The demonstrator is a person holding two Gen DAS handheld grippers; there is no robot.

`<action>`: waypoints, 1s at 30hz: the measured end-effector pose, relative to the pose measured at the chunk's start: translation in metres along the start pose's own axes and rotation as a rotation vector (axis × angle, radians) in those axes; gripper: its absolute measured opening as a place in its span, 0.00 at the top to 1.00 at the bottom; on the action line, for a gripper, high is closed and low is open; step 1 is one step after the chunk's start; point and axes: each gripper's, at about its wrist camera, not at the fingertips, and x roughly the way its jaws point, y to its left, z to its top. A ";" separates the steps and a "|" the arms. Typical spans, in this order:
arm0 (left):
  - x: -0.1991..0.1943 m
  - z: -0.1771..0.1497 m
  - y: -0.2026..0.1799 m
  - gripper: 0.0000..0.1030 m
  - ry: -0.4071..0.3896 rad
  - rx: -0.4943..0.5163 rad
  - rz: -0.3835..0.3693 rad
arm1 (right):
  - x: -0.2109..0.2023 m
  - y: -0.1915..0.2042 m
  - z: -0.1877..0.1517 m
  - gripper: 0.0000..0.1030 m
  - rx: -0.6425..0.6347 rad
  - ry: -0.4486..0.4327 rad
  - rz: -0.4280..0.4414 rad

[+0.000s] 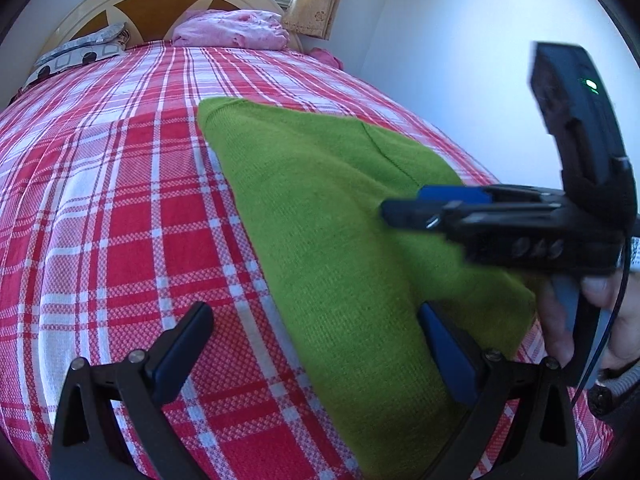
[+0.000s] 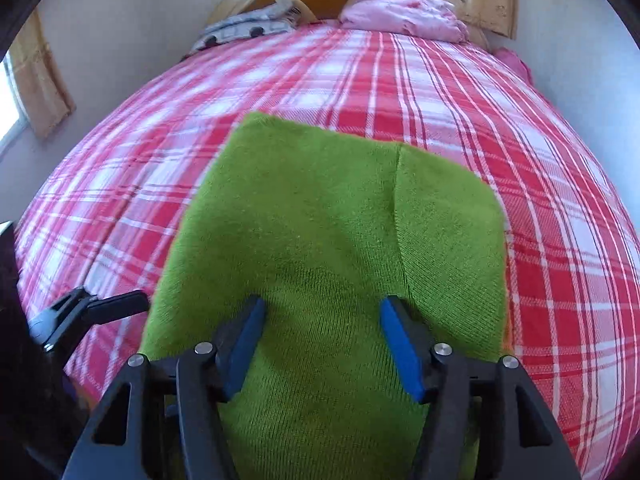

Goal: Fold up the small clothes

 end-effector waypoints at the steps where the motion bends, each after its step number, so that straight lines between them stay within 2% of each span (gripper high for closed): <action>1: -0.005 -0.001 0.000 0.00 -0.021 -0.005 -0.007 | -0.010 -0.010 0.000 0.41 0.022 -0.045 0.000; 3: -0.013 0.000 -0.003 0.00 -0.056 0.003 -0.012 | -0.011 -0.036 0.004 0.41 0.107 -0.061 0.030; 4: -0.012 0.001 -0.005 0.00 -0.043 0.006 -0.010 | -0.004 -0.049 0.004 0.42 0.148 -0.028 0.044; 6: -0.010 0.006 -0.008 0.00 -0.031 -0.030 0.023 | 0.010 -0.069 0.002 0.64 0.163 0.025 0.006; 7: -0.010 0.007 -0.010 0.00 -0.037 -0.041 0.012 | 0.010 -0.072 0.002 0.69 0.154 0.020 0.023; 11: 0.009 0.000 -0.023 0.00 0.026 -0.012 -0.002 | -0.006 -0.082 0.002 0.68 0.147 -0.041 0.073; 13: 0.015 0.000 -0.022 0.00 0.050 -0.016 -0.002 | -0.016 -0.094 0.000 0.66 0.180 -0.087 0.102; 14: 0.015 0.000 -0.021 0.00 0.046 -0.023 -0.009 | -0.016 -0.103 -0.001 0.60 0.205 -0.087 0.111; 16: 0.015 -0.001 -0.021 0.00 0.046 -0.024 -0.011 | -0.006 -0.117 0.000 0.52 0.247 -0.056 0.148; 19: 0.014 -0.002 -0.022 0.00 0.043 -0.022 -0.009 | 0.013 -0.132 0.003 0.52 0.286 0.000 0.175; 22: 0.013 -0.002 -0.021 0.00 0.043 -0.022 -0.009 | 0.031 -0.146 0.002 0.52 0.354 0.036 0.297; 26: 0.014 -0.002 -0.021 0.00 0.044 -0.020 -0.009 | 0.044 -0.163 0.001 0.52 0.452 0.033 0.440; 30: 0.014 -0.003 -0.022 0.00 0.045 -0.020 -0.010 | 0.052 -0.162 0.004 0.52 0.470 0.021 0.480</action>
